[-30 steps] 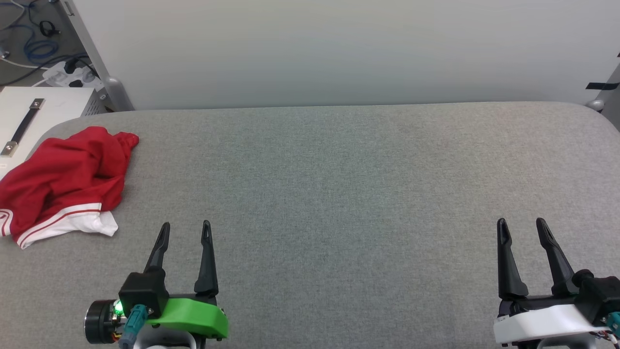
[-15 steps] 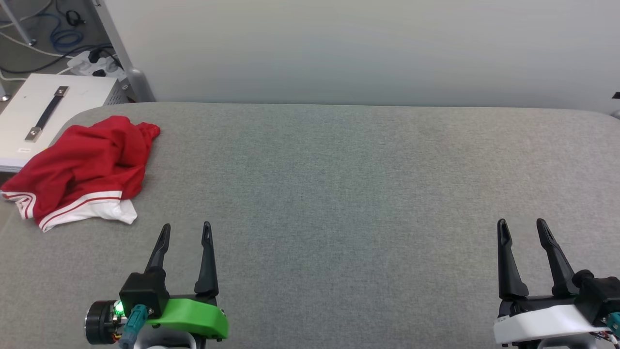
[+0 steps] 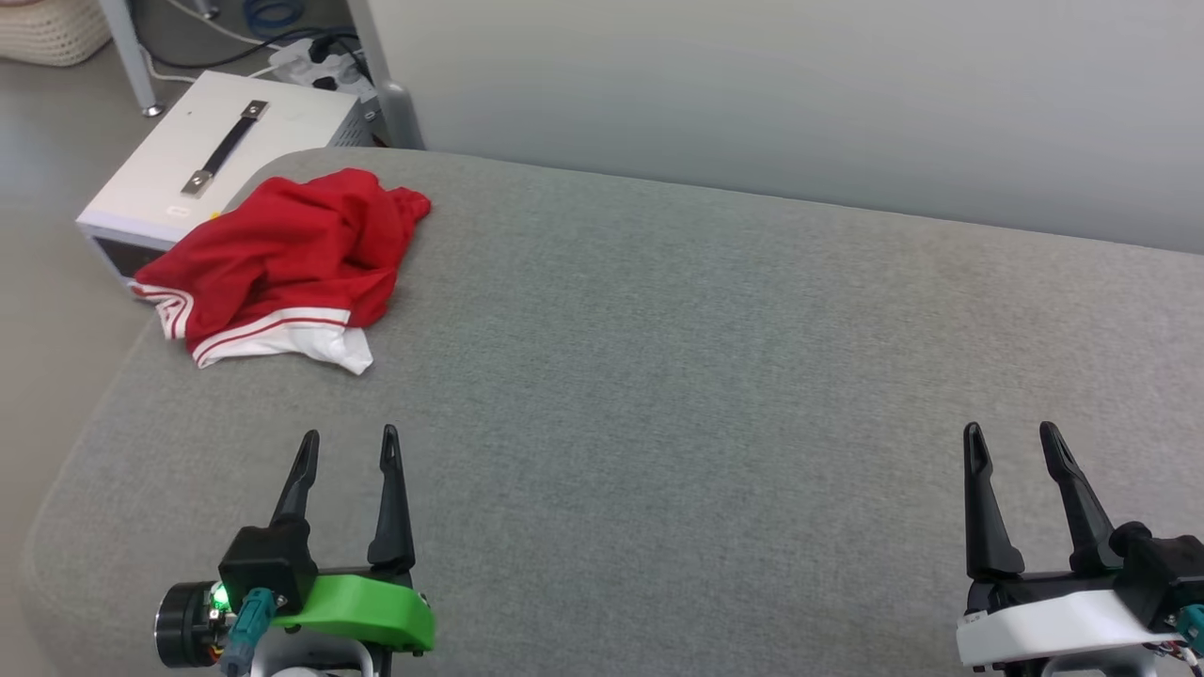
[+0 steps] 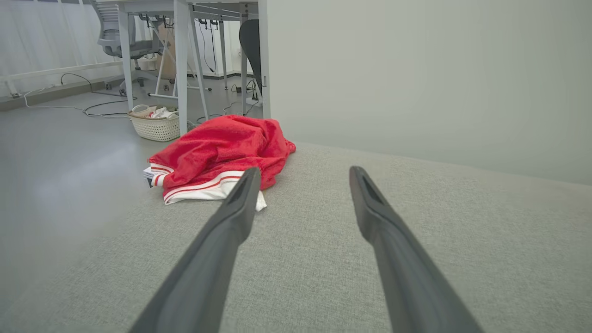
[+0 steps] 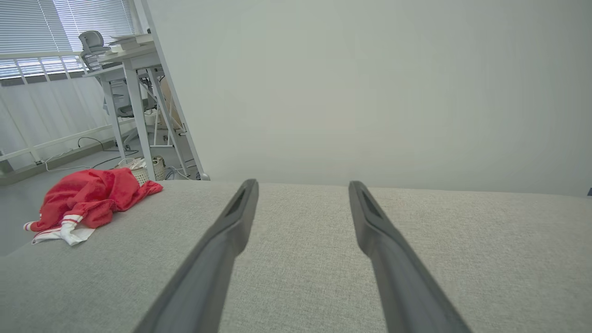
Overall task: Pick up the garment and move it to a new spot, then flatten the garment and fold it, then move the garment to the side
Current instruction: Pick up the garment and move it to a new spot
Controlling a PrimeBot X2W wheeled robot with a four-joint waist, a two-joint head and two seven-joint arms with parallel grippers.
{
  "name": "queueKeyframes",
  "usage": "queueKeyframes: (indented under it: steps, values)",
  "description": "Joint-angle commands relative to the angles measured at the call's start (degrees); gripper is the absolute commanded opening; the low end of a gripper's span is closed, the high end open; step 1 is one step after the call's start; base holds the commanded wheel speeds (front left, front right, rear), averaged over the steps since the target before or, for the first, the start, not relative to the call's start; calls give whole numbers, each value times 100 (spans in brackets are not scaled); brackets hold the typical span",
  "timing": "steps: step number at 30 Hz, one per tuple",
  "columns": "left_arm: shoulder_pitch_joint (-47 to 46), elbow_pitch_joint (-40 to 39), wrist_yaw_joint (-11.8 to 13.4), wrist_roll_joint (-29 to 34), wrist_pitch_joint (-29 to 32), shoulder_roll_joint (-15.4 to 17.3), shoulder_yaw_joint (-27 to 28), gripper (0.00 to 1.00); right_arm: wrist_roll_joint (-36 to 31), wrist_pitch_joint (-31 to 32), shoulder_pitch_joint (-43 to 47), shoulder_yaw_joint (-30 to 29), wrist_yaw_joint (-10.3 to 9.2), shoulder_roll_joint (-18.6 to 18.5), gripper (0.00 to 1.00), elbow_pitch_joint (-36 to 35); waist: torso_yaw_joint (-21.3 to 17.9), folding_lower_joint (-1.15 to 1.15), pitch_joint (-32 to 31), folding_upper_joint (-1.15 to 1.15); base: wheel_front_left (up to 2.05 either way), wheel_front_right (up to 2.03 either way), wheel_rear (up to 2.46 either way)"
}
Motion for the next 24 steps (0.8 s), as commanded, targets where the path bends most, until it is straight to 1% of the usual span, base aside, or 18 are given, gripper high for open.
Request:
queueKeyframes:
  steps: [1,8,13,19,24]
  values:
    - [-94,-5,40,-35,-33,-24,36,100,-26,-51,-47,6,-4,10,100,-25,390,0,103,0,0,0,0]
    - [-132,-12,84,-108,-33,-24,86,100,-68,-51,-77,-1,-4,10,100,-34,927,0,182,0,0,0,0]
    - [-141,-18,129,-205,-33,-24,127,100,-118,-51,-99,19,-4,10,100,-37,1211,0,232,0,0,0,0]
    - [-102,-6,137,-306,-33,-24,175,100,-152,-51,-121,38,-4,10,100,-29,1373,0,263,0,0,0,0]
    - [-97,6,170,-395,-33,-24,202,100,-186,-51,-133,59,-4,10,100,-28,1372,0,306,0,0,0,0]
